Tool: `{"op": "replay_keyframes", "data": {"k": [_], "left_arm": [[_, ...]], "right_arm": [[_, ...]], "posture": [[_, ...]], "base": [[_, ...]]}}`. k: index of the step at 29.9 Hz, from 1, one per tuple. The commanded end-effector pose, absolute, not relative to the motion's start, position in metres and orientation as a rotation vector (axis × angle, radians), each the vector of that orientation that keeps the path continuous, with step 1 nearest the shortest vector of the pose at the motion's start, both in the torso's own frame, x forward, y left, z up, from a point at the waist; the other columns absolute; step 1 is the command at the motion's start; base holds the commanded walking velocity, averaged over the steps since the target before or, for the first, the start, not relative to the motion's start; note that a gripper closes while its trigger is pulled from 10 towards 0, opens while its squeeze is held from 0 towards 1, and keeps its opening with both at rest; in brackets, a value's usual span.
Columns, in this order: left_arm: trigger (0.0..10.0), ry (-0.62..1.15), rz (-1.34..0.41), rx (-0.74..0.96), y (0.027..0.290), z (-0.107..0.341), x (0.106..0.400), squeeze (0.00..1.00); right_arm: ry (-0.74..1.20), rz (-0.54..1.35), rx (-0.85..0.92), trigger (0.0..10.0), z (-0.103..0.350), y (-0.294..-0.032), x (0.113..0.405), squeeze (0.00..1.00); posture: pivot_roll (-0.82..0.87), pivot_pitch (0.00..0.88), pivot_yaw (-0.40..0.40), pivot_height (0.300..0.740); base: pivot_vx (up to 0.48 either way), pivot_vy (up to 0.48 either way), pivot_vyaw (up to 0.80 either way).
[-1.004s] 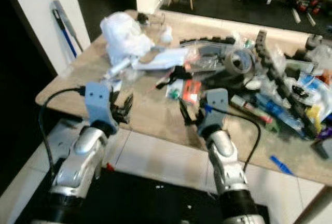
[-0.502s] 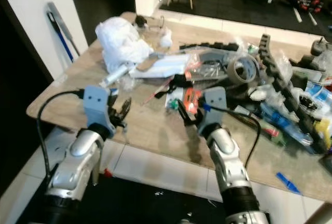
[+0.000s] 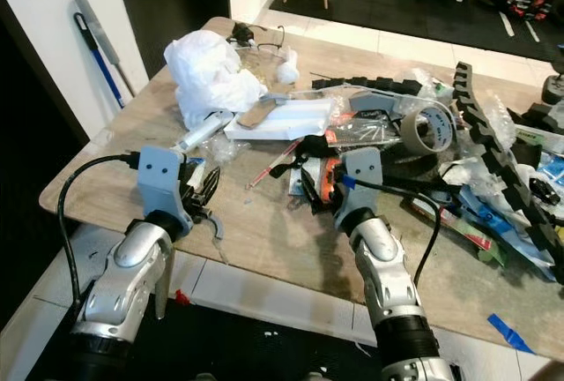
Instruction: Picking trash to rubbish bin
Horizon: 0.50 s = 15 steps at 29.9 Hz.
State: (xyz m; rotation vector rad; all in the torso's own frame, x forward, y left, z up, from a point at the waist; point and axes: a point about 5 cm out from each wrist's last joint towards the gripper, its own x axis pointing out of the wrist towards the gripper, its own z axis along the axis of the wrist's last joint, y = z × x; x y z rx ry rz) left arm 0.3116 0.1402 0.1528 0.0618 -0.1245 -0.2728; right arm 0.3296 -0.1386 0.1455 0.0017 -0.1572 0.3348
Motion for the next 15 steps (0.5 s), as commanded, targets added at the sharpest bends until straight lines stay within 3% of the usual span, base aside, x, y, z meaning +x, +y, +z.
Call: {"op": "replay_keyframes", "data": {"k": [1, 12, 15], "left_arm": [[10.0, -0.085, -0.288, 0.079, 0.141, 0.144, 0.31, 0.0], [10.0, -0.095, -0.614, 0.086, 0.125, 0.14, 0.294, 0.0], [10.0, -0.103, -0.626, 0.099, 0.125, 0.141, 0.293, 0.0]], "right_arm": [[-0.114, 0.332, 0.001, 10.0, 0.136, -0.14, 0.328, 0.0], [-0.092, 0.364, -0.01, 10.0, 0.129, -0.14, 0.329, 0.0], [-0.09, 0.366, -0.023, 10.0, 0.128, -0.14, 0.33, 0.0]], "posture": [[-0.03, 0.134, -0.065, 0.74], [-0.04, 0.138, -0.063, 0.74], [-0.04, 0.135, -0.062, 0.74]], "base": [[0.0, 0.0, 0.0], [0.0, 0.0, 0.0], [0.0, 0.0, 0.0]]}}
